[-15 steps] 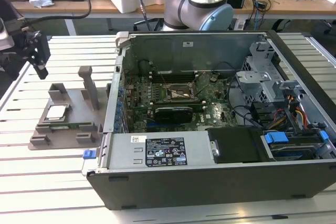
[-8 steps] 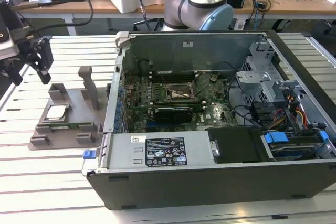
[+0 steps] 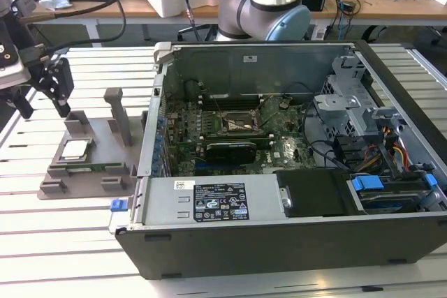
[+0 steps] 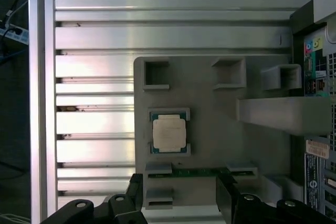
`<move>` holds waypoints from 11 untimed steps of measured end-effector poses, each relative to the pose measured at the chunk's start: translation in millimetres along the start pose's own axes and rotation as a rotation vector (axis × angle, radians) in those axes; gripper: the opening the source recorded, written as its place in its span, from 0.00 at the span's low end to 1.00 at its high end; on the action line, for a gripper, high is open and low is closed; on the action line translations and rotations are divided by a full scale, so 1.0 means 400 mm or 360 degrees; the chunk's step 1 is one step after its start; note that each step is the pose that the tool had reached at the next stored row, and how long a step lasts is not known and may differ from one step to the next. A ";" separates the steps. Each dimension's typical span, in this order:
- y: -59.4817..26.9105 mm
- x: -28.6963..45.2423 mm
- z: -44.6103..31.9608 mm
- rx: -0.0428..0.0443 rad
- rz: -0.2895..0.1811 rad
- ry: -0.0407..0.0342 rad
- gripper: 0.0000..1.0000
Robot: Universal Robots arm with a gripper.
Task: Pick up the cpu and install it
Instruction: 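Pick up the cpu and move it towards the insertion slot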
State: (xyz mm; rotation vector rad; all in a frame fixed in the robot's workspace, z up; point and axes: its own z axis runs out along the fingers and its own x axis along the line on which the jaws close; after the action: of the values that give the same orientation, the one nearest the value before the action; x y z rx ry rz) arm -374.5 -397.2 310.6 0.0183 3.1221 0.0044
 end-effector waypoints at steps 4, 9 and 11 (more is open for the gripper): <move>0.000 0.000 0.014 0.0000 0.0000 0.0000 0.66; 0.000 0.000 0.043 0.0000 0.0000 0.0001 0.66; 0.000 0.000 0.050 0.0000 0.0000 0.0000 0.66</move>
State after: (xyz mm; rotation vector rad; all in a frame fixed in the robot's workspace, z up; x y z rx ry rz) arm -374.2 -397.2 290.4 0.0183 3.1224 0.0043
